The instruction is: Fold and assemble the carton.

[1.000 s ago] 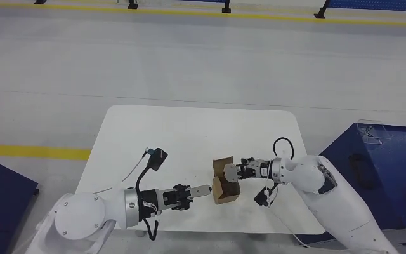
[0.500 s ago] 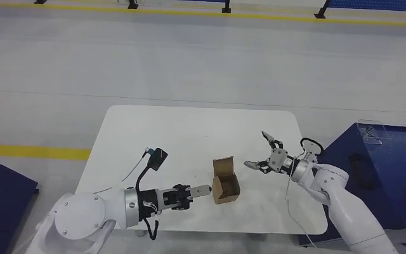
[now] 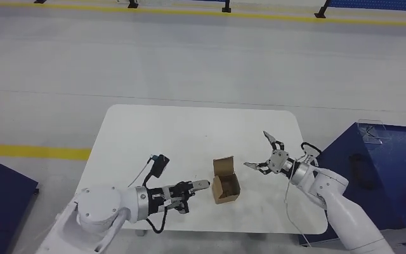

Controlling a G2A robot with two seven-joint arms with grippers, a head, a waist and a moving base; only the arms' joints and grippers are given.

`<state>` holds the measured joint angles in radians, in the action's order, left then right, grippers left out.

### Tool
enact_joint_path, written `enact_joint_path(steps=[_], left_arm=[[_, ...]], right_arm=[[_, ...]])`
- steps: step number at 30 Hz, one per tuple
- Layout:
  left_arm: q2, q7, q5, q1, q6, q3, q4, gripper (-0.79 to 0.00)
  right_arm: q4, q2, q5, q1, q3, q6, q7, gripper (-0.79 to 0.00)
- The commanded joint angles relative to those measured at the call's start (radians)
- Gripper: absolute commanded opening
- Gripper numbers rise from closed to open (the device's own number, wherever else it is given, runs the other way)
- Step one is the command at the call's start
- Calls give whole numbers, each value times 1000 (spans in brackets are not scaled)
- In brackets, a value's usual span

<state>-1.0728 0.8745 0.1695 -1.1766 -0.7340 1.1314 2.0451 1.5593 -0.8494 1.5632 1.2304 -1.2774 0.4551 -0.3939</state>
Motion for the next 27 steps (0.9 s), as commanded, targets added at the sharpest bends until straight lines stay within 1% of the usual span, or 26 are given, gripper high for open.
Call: enact_joint_path(steps=[1,3,5,7,8,12,15,17,18,19,21,23,25,27], left_arm=[[-12,-8,-188,85,-64,-103,-84,0],[-26,-29,-222,146,-105,-178,-155,0],[-41,-46,-268,207,-133,-254,-206,0],[-58,-52,-273,259,-160,-309,-254,0],[-66,-52,-277,281,-172,-337,-278,0],[-93,-29,-302,356,-201,-434,-353,0],[-110,-34,-298,389,-201,-471,-399,0],[-121,-46,-285,405,-174,-485,-420,0],[-127,-56,-262,408,-159,-478,-436,0],[-132,-75,-249,411,-156,-472,-457,0],[-142,-96,-249,421,-154,-487,-490,0],[-152,-88,-238,435,-143,-505,-510,0],[-163,-79,-229,448,-137,-524,-534,0],[-174,-75,-228,464,-139,-544,-558,0]], right_arm=[[16,9,-224,49,-27,-137,-54,0],[27,21,-361,82,-49,-161,-111,0],[46,33,-529,109,-74,-194,-104,0],[74,44,-666,137,-82,-146,-98,0],[93,48,-716,142,-96,-140,-71,0],[93,48,-716,142,-96,-140,-71,0],[92,47,-710,144,-93,-135,-78,0],[47,48,-644,123,-91,-40,-207,0],[1,49,-619,100,-108,-22,-235,0],[-15,52,-672,81,-113,-23,-212,0],[15,56,-805,74,-101,-31,-166,0],[64,63,-928,80,-90,-23,-155,0],[111,69,-1045,92,-77,7,-143,0],[167,74,-1172,106,-64,16,-98,0]])
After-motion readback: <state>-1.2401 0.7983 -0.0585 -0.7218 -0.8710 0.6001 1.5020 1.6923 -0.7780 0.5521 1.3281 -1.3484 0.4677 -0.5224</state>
